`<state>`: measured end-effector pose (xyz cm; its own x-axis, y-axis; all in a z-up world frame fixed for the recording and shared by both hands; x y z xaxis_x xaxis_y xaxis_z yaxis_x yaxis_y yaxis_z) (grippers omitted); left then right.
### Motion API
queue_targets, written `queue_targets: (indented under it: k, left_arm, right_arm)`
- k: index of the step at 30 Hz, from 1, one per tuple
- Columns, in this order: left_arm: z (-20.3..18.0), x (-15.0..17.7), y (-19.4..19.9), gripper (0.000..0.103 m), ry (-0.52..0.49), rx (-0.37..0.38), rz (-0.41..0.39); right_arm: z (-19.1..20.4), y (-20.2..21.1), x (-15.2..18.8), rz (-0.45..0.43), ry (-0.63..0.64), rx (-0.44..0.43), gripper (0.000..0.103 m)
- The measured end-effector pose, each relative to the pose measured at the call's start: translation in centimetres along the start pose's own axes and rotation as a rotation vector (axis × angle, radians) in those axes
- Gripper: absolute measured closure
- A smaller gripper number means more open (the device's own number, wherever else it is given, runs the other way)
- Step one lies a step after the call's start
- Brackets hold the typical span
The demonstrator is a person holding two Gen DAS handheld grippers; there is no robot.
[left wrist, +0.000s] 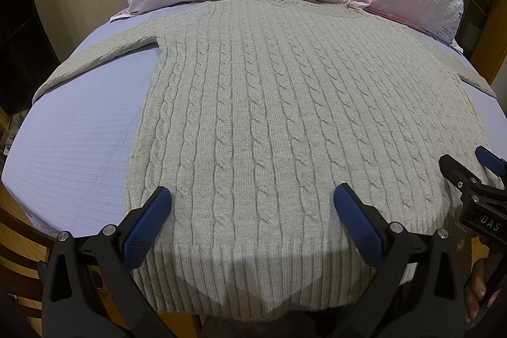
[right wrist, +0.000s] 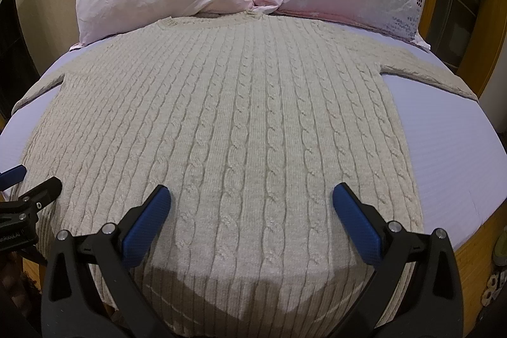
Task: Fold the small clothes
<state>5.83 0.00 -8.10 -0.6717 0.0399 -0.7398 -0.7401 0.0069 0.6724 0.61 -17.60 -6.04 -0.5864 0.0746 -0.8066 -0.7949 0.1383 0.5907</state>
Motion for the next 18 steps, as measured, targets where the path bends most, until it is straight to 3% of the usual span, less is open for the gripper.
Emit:
queue_targets:
  k: [3,5,8,11,14,15,17,18]
  left_arm:
    - [0.0,0.0,0.1,0.001,-0.001,0.001,-0.015]
    - [0.0,0.0,0.2,0.001,-0.009,0.006,-0.044]
    - [0.2,-0.1,0.5,0.001,-0.020,0.021,-0.036]
    - [1.0,-1.4,0.8,0.001,-0.016,0.029,-0.076]
    - [2.9,-4.7,1.0,0.001,0.023,0.063,-0.201]
    - [4.0,-5.9,0.9,0.001,0.042,0.074,-0.239]
    - [5.6,-7.1,0.4,0.001,0.068,0.086,-0.262]
    - [6.8,-7.9,-0.4,0.001,0.092,0.088,-0.258]
  right_arm:
    - [0.3,0.0,-0.1,-0.037,0.018,-0.026,0.002]
    - [0.1,0.5,-0.4,-0.081,0.034,-0.093,0.002]
    - [-4.1,1.6,-3.4,-0.142,-0.078,-0.094,0.002]
    - [-13.6,2.4,-8.9,-0.254,-0.257,0.025,0.002]
    - [-23.3,-0.1,-11.5,-0.234,-0.441,0.120,0.005]
    - [-26.7,-1.3,-11.9,-0.214,-0.501,0.160,0.010]
    - [-33.8,-4.1,-12.2,-0.165,-0.619,0.266,0.032]
    - [-36.6,-5.2,-12.0,-0.137,-0.666,0.309,0.036]
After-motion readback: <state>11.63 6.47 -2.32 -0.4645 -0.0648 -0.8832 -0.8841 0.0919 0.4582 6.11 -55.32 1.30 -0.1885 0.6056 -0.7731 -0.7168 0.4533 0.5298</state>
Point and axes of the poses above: each gripper's, at about its wrist camera, not at the fingertips, and y roughly against the way its jaws point, z to its left, x to its underside, the point moved 10 cm from there along -y, roughly the way its jaws point, and after that the axes turned 12 degrees about -z, right-handed, at the moved point
